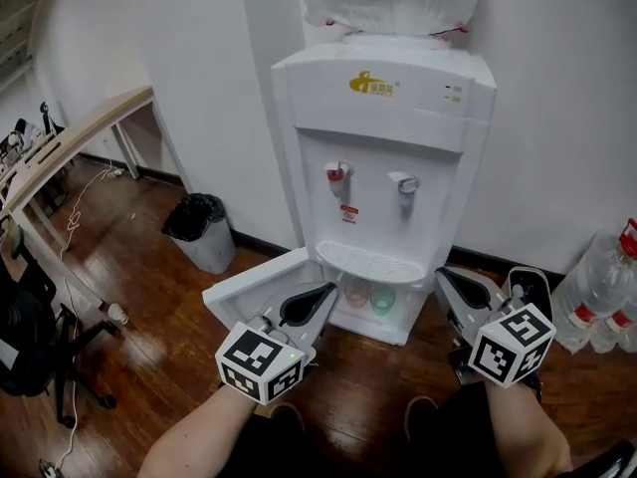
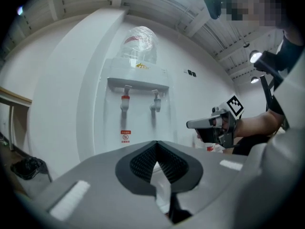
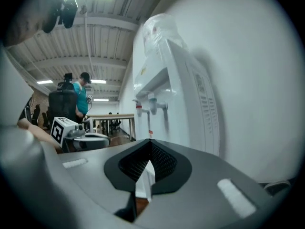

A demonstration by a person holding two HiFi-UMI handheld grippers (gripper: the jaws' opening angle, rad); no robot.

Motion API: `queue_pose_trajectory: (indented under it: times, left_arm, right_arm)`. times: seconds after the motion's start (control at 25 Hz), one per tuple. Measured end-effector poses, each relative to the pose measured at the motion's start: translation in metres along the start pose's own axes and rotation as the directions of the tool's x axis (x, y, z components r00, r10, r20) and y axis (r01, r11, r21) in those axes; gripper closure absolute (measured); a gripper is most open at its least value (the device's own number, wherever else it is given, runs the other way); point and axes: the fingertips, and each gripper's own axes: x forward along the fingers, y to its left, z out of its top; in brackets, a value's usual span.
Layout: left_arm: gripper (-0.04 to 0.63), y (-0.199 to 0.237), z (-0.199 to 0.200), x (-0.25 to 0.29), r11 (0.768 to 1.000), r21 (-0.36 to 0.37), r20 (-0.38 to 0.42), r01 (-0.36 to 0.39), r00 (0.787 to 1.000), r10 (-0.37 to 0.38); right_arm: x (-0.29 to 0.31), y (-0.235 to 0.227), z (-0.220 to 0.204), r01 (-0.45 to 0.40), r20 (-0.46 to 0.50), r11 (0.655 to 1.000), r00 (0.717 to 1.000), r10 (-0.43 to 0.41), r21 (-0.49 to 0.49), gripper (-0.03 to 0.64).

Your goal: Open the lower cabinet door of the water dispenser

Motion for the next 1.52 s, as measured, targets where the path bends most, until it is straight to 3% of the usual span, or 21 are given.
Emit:
queue_pose_trajectory:
  times: [0.28,0.44,0.56,0.68,0.84,1.0,1.12,1.2,1.32,1.52]
  left_arm:
    - [0.577,-0.006,-0.022,0.004,0.999,0.030,-0.075,0.023,0.997,-0.020]
    - [0.575,0.009,-0.018,0.004,0.999,-0.024,-0.064,-0.035,0.997,0.033]
    - [0.575,0.007,-0.027,-0.002,0.997,-0.066,-0.076,-0.039,0.996,0.034]
    - [0.575,0.008,-0.036,-0.006,0.998,-0.009,-0.094,-0.059,0.994,0.058]
    - [0.569,0.014,-0.052,-0.003,0.994,0.009,-0.140,-0.107,0.984,0.107]
    - [0.534,-0.001,-0.060,0.025,0.990,0.142,-0.190,-0.023,0.980,0.050]
    - [0.534,-0.009,-0.065,0.044,0.994,0.106,-0.173,0.000,0.985,0.018]
    - [0.534,-0.015,-0.080,0.053,0.995,0.098,-0.186,0.000,0.982,0.018]
    - [0.532,-0.020,-0.118,0.067,0.990,0.141,-0.249,0.014,0.968,0.021]
    - [0.525,-0.014,-0.172,0.076,0.995,0.083,-0.300,-0.048,0.951,0.071]
  right_arm:
    - [-0.008,0.002,-0.003,-0.035,-0.002,0.996,0.999,0.035,-0.081,0.615]
    - [-0.005,0.006,-0.006,-0.074,-0.009,0.996,0.997,0.074,-0.044,0.615]
    - [-0.007,0.015,-0.001,-0.107,0.016,0.994,0.994,0.107,-0.034,0.615]
    - [-0.008,0.021,-0.001,-0.134,0.007,0.985,0.991,0.136,-0.105,0.614]
    - [-0.010,0.013,-0.004,-0.121,-0.007,0.988,0.993,0.121,-0.091,0.615]
    - [-0.007,0.005,-0.001,-0.130,0.011,0.989,0.991,0.131,-0.073,0.615]
    - [0.001,0.004,-0.012,-0.155,-0.015,0.988,0.988,0.154,-0.019,0.614]
    - [0.000,0.008,-0.013,-0.168,-0.020,0.986,0.986,0.168,-0.006,0.615]
    - [-0.003,0.014,-0.007,-0.178,-0.007,0.984,0.984,0.178,-0.008,0.615]
    - [-0.009,0.023,0.002,-0.215,0.025,0.977,0.976,0.215,-0.011,0.615]
